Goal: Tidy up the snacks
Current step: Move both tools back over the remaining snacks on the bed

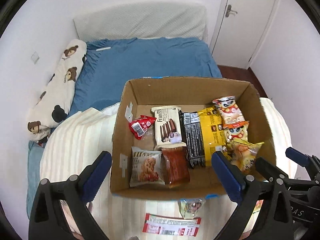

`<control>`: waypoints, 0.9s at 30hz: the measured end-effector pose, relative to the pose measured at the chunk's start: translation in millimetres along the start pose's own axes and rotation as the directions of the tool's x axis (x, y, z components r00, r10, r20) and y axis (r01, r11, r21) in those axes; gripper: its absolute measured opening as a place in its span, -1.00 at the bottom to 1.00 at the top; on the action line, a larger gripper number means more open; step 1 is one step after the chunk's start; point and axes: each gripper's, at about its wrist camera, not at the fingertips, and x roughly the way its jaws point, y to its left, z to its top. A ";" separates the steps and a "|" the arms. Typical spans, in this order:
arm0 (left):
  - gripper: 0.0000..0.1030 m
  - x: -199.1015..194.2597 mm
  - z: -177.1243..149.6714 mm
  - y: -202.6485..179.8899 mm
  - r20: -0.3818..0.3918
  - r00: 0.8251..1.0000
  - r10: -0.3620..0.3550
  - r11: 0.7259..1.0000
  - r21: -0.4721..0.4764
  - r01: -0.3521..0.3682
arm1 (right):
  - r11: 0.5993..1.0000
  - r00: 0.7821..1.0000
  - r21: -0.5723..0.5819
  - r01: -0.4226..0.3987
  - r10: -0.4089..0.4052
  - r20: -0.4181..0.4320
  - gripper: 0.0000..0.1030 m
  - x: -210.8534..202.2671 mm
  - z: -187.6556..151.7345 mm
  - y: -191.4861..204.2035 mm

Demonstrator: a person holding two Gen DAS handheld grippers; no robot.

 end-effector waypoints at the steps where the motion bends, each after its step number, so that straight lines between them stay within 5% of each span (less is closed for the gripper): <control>1: 0.98 -6.6 -4.1 -0.1 0.010 1.000 -0.007 1.000 -0.004 0.007 | 1.000 1.000 0.000 0.001 -0.001 0.012 0.96 -6.4 -4.4 0.4; 11: 0.98 -57.6 -43.9 3.8 0.058 0.997 -0.042 0.997 -0.067 0.046 | 0.998 0.995 0.044 -0.050 0.047 0.084 0.96 -61.3 -49.8 -7.9; 16: 0.98 -33.4 -83.3 14.7 -0.062 0.995 -0.080 0.974 -0.215 0.065 | 0.990 0.994 0.103 -0.091 0.084 0.075 0.96 -69.0 -82.2 -25.4; 20: 0.98 26.0 -129.6 29.0 -0.225 0.954 -0.196 0.900 -0.427 0.085 | 0.967 0.994 0.229 -0.111 0.104 0.039 0.97 -54.9 -116.1 -63.0; 27: 0.97 110.9 -179.0 22.0 -0.398 0.864 -0.307 0.816 -0.577 0.024 | 0.902 0.997 0.427 -0.060 0.075 -0.018 0.97 -29.3 -165.7 -142.0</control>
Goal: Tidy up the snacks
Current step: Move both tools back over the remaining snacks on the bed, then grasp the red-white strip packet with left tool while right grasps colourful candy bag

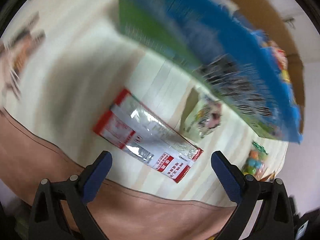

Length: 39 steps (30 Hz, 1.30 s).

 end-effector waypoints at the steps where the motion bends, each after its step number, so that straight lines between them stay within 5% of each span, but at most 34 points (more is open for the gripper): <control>1: 0.97 7.6 1.1 2.3 -0.017 1.000 -0.009 0.999 -0.035 0.008 | 1.000 1.000 0.018 0.009 -0.009 -0.002 0.97 1.3 -0.4 -9.5; 5: 0.97 27.6 6.1 7.7 -0.034 0.999 -0.011 0.987 -0.159 0.006 | 0.998 1.000 0.065 -0.007 0.008 -0.020 0.97 8.3 0.9 -34.8; 10: 0.97 36.5 7.4 5.6 -0.006 0.999 0.047 0.977 -0.210 -0.047 | 0.997 1.000 -0.079 0.008 -0.011 -0.028 0.96 25.6 8.3 -7.6; 17: 0.97 39.5 -18.4 -11.8 0.018 0.982 0.186 0.982 0.027 -0.187 | 0.959 0.992 -0.273 0.076 -0.101 -0.079 0.80 66.9 16.1 42.6; 26: 0.97 26.5 -43.8 21.4 0.000 0.968 0.251 0.958 0.140 -0.249 | 0.936 0.972 -0.332 0.118 -0.177 -0.154 0.80 103.2 21.7 45.5; 33: 0.97 10.9 -43.2 13.1 0.046 0.983 0.179 0.973 0.138 -0.184 | 0.930 0.949 -0.330 0.163 -0.239 -0.206 0.79 143.6 24.6 47.2; 35: 0.97 15.2 -37.4 13.9 0.023 0.989 0.148 0.984 0.092 -0.149 | 0.923 0.950 -0.343 0.176 -0.251 -0.185 0.42 146.8 22.4 50.6; 37: 0.94 20.4 -30.1 17.2 0.024 0.992 0.122 0.991 0.050 -0.123 | 0.911 0.951 -0.365 0.191 -0.265 -0.162 0.26 145.0 18.1 54.5; 39: 0.47 19.8 -28.8 14.7 0.064 0.985 0.159 0.985 0.053 -0.163 | 0.916 0.955 -0.364 0.166 -0.242 -0.173 0.18 141.8 11.6 55.8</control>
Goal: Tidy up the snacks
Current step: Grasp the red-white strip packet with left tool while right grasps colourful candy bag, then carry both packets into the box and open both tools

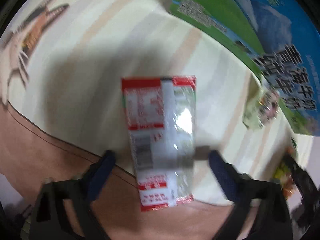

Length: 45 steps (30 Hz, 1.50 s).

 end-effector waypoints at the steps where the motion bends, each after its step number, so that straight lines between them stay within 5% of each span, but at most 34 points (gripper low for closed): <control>1: 0.34 -2.6 -0.6 -3.6 0.024 0.999 0.022 0.999 0.032 -0.023 | 1.000 1.000 -0.004 -0.008 0.008 -0.004 0.14 -1.4 -4.5 1.5; 3: 0.07 -6.3 -4.2 -16.1 0.062 0.997 0.053 0.991 0.123 -0.060 | 0.999 0.999 -0.012 -0.032 0.032 -0.015 0.13 -4.3 -17.1 5.4; 10: 0.07 2.0 -67.9 -52.4 0.046 0.993 0.107 0.910 0.397 -0.117 | 0.992 0.991 -0.046 -0.113 0.110 -0.077 0.13 -2.5 -74.1 23.9; 16: 0.07 11.2 -112.2 -56.9 -0.022 0.991 0.132 0.877 0.468 -0.107 | 0.984 0.978 -0.063 -0.166 0.156 -0.140 0.13 3.8 -124.2 40.3; 26: 0.10 32.7 -77.3 -46.5 -0.056 0.990 0.127 0.911 0.402 -0.094 | 0.984 0.972 -0.068 -0.165 0.151 -0.178 0.16 18.7 -165.2 54.6; 37: -0.08 31.2 -69.1 11.8 -0.026 0.997 0.078 0.950 0.305 -0.066 | 0.985 0.968 0.006 -0.174 0.173 -0.180 0.40 25.6 -158.0 53.6; 39: -0.12 24.5 -70.9 11.3 -0.009 0.997 0.078 0.946 0.316 -0.071 | 0.985 0.972 0.004 -0.170 0.168 -0.162 0.33 26.5 -163.9 54.0; 40: -0.13 17.6 -71.7 11.5 -0.002 0.997 0.077 0.944 0.321 -0.072 | 0.988 0.976 -0.003 -0.156 0.154 -0.155 0.13 29.5 -169.0 52.2; 45: -0.15 3.8 -76.6 3.6 0.037 0.997 0.073 0.928 0.364 -0.081 | 0.985 0.979 -0.018 -0.169 0.166 -0.120 0.06 19.8 -179.3 52.1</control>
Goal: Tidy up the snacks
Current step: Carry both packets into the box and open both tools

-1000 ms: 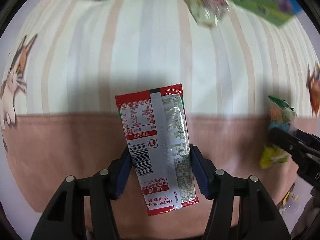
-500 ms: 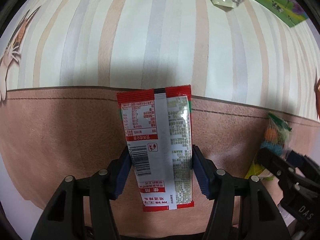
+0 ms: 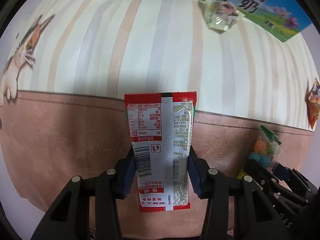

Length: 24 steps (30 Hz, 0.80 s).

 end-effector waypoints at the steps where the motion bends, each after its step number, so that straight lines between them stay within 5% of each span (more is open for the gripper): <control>1: -0.15 -5.0 0.2 -1.6 0.009 1.000 -0.001 1.000 0.012 0.001 | 1.000 1.000 -0.002 -0.002 0.002 0.005 0.05 -1.8 -1.8 0.1; 13: -0.15 -100.7 39.2 -2.3 0.157 0.982 -0.106 0.992 0.091 0.092 | 0.989 0.983 0.006 -0.145 0.144 0.118 0.04 -75.8 22.3 -4.1; 19: -0.15 -166.3 105.8 -4.3 0.245 0.958 -0.151 0.985 0.122 0.125 | 0.972 0.945 -0.051 -0.227 0.233 0.228 0.04 -151.9 79.1 6.8; 24: -0.15 -189.4 182.1 -12.8 0.290 0.949 -0.123 0.985 0.154 0.080 | 0.971 0.932 -0.128 -0.200 0.229 0.281 0.04 -184.0 145.8 46.4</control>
